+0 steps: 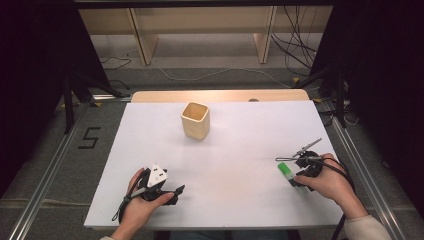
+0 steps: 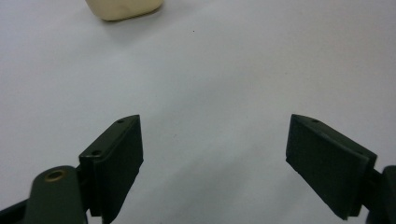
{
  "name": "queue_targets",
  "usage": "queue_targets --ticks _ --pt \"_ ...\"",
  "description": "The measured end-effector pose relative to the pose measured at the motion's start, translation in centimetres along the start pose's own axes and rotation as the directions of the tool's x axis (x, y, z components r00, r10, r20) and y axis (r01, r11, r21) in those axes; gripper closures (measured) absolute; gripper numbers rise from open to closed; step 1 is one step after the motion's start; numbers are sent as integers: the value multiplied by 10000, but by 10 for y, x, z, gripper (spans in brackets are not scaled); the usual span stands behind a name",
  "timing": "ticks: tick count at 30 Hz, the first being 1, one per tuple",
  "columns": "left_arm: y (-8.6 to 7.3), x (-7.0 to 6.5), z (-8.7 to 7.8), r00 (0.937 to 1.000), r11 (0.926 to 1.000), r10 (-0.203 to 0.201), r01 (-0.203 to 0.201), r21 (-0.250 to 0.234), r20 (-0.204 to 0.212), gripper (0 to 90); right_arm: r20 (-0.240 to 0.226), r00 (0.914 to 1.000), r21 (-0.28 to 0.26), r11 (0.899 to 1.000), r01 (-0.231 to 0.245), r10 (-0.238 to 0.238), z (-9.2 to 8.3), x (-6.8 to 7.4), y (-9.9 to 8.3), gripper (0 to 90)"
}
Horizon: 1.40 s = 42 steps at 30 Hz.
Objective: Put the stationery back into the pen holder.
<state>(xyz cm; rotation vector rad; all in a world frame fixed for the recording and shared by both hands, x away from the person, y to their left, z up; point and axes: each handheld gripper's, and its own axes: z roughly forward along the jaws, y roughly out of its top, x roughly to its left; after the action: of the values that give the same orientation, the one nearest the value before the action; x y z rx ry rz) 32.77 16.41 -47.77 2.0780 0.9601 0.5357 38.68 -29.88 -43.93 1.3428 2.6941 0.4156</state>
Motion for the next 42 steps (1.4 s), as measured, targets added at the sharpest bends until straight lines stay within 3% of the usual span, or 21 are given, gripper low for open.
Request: queue_targets --ticks 14,26,42 --pt "0 0 0 10000 10000 21 -21 0 -18 189 247 9995 698 9974 185 -202 4 0 5 556" --pt "0 0 0 10000 10000 -7 7 -7 -3 189 261 9997 1229 9924 -3 -29 8 2 9 567" --pt "0 0 0 10000 10000 -5 5 -12 1 189 348 9994 1496 9887 -65 13 12 1 12 588"
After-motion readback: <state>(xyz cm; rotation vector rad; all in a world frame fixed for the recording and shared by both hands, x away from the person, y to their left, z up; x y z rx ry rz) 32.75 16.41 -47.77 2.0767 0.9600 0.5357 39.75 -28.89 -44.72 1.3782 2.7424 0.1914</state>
